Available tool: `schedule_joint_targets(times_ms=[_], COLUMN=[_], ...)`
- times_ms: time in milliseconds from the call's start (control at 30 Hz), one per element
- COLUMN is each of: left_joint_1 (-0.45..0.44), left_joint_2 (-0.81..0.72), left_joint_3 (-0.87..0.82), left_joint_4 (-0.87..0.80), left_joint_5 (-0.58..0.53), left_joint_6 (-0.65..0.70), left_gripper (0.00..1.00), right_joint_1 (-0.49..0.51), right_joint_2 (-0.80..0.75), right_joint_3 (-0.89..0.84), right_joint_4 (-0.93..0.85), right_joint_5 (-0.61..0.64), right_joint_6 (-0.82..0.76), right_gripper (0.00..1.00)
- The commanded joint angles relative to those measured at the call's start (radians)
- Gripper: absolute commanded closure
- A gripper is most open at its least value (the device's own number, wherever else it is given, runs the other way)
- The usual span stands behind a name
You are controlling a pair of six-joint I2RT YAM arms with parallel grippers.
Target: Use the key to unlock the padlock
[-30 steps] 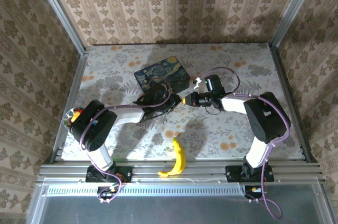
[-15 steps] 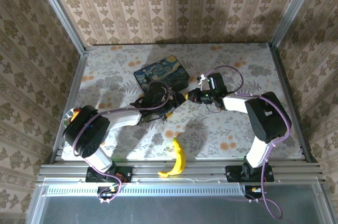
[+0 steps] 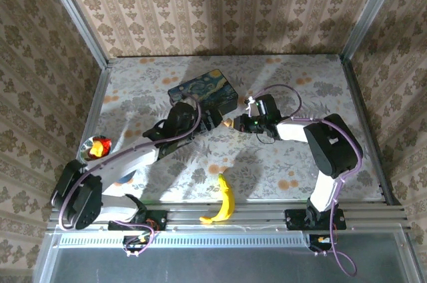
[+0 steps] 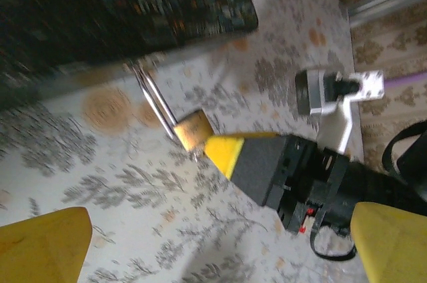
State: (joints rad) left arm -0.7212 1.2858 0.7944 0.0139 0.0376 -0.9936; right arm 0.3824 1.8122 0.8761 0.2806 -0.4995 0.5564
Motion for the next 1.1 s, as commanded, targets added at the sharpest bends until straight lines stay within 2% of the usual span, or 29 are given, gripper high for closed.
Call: schedule_joint_targets(times_ms=[0, 200, 367, 667, 1067], left_joint_1=[0.042, 0.125, 0.197, 0.312, 0.378], left_joint_2=[-0.071, -0.191, -0.233, -0.170, -0.095], left_joint_3=[0.002, -0.035, -0.019, 0.035, 0.034], left_joint_4=[-0.088, -0.158, -0.257, -0.325, -0.272], left_joint_5=[-0.093, -0.152, -0.163, -0.092, -0.066], left_joint_6=[0.093, 0.147, 0.220, 0.302, 0.329], left_gripper=[0.00, 0.00, 0.00, 0.00, 0.00], right_joint_1=[0.006, 0.007, 0.009, 0.029, 0.100], right_joint_2=[0.017, 0.008, -0.045, -0.138, -0.088], right_joint_3=[0.034, 0.028, 0.006, 0.043, 0.164], right_joint_4=[-0.009, -0.038, -0.083, -0.213, -0.335], right_joint_5=[0.041, 0.055, 0.089, 0.174, 0.255], right_joint_6=[-0.006, -0.017, -0.043, -0.130, -0.221], right_gripper=[0.86, 0.79, 0.73, 0.68, 0.65])
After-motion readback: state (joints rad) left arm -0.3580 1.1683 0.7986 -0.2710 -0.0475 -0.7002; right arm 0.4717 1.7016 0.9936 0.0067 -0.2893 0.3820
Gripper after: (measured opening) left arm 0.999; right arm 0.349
